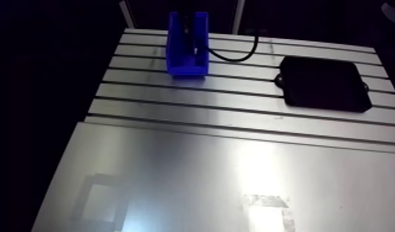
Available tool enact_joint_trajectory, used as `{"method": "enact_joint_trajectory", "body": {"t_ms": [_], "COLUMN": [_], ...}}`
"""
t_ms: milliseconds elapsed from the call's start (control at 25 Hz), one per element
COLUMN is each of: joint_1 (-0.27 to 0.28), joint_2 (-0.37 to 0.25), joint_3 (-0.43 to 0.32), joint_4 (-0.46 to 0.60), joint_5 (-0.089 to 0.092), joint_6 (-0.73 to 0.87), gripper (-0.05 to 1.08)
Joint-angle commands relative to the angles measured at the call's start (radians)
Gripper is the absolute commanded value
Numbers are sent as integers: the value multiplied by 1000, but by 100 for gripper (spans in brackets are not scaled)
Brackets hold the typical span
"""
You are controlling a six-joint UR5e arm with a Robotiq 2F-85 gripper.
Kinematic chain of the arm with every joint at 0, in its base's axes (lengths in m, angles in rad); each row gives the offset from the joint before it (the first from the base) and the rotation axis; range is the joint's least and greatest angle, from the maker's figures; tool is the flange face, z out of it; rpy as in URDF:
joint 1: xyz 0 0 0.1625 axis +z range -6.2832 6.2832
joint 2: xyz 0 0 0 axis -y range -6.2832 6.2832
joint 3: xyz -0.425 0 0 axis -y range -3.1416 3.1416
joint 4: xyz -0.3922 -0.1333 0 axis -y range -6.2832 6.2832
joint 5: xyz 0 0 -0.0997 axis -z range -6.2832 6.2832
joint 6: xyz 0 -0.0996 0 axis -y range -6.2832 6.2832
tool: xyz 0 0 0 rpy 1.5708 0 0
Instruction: Pick up the M10 bolt from the tray and put it into the blue bin.
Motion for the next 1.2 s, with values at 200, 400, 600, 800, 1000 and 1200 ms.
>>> {"method": "enact_joint_trajectory", "body": {"t_ms": [200, 400, 600, 800, 1000, 1200], "joint_1": [-1, 0, 0, -3, -9, -17], "joint_2": [-3, -40, -111, -203, -298, -394], "joint_3": [-6, -7, -15, -39, -92, -153], "joint_4": [8, 37, 88, 160, 290, 442], "joint_5": [3, 2, 3, 3, 5, 3], "joint_6": [0, 0, 0, 0, 104, 297], "gripper": [17, 2, 1, 1, 1, 1]}}
